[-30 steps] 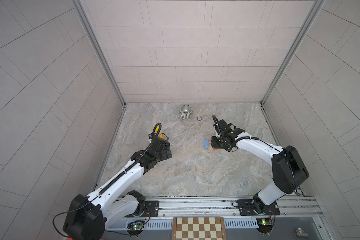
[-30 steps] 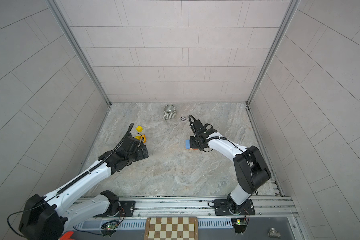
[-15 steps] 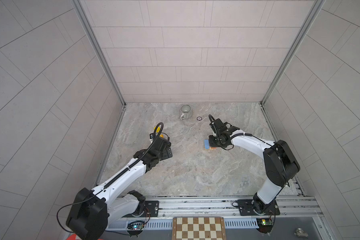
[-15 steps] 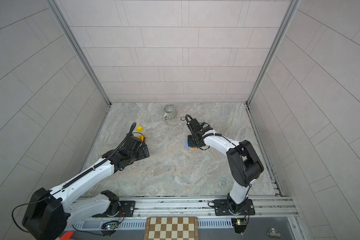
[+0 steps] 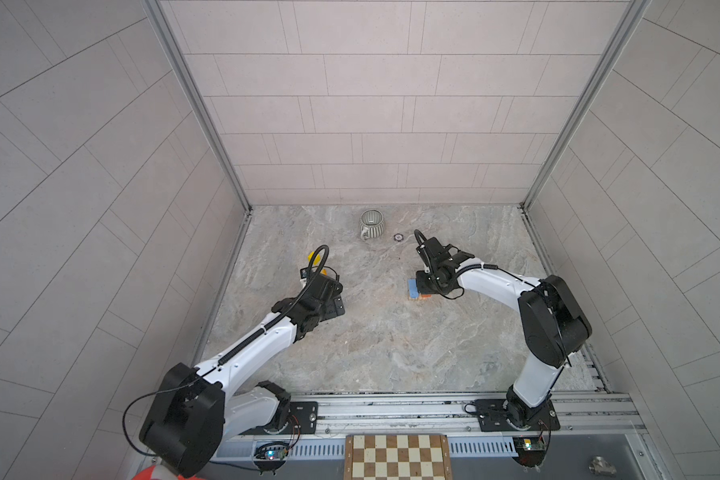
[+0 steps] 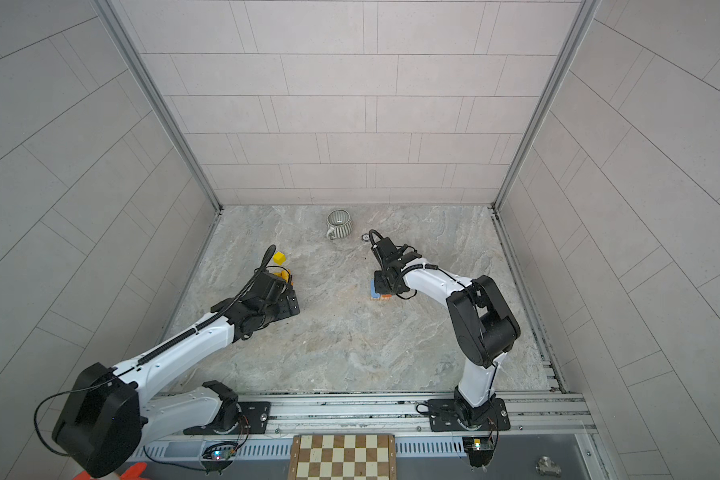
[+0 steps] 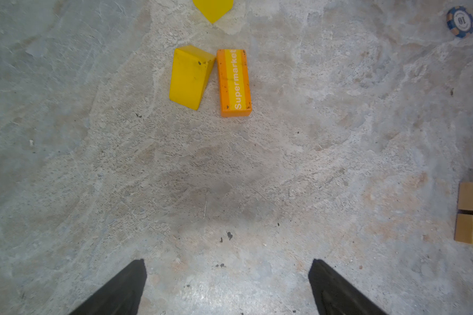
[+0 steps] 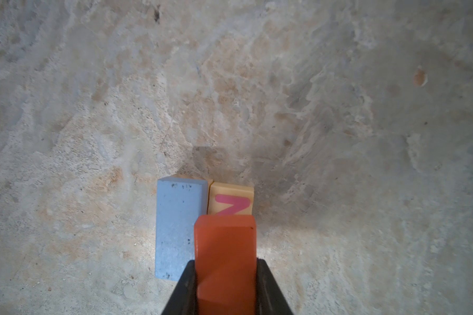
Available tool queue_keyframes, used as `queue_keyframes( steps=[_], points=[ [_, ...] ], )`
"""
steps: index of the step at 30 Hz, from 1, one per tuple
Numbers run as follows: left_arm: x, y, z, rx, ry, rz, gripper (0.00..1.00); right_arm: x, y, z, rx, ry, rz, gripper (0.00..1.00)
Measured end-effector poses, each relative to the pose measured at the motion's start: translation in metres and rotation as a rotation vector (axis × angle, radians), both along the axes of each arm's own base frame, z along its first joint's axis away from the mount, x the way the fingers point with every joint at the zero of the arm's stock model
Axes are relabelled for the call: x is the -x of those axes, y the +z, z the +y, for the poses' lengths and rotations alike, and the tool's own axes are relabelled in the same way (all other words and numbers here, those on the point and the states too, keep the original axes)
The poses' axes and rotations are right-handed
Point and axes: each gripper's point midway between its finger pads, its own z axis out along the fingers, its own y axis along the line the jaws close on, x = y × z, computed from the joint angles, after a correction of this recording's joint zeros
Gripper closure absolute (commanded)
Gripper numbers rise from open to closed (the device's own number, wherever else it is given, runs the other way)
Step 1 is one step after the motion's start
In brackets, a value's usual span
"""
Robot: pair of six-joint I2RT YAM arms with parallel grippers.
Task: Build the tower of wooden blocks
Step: 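Lower the orange-red block against the cube square and open the right gripper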
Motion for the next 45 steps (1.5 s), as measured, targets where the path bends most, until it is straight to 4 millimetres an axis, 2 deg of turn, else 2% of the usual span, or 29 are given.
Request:
queue_keyframes(
  steps=[10, 31, 45],
  points=[
    [-0.0018, -0.0021, 0.0014, 0.003, 0.004, -0.002, 0.0, -0.0013, -0.0074, 0.0006, 0.004, 0.0, 0.01, 0.84],
    [-0.0011, -0.0038, 0.0007, 0.015, 0.002, 0.004, 0.0, -0.0028, -0.0088, 0.0013, 0.001, -0.005, 0.008, 0.8],
    [-0.0002, -0.0054, 0.001, 0.015, 0.001, 0.007, 0.0, -0.004, -0.0081, 0.0027, -0.01, -0.013, 0.004, 0.72]
  ],
)
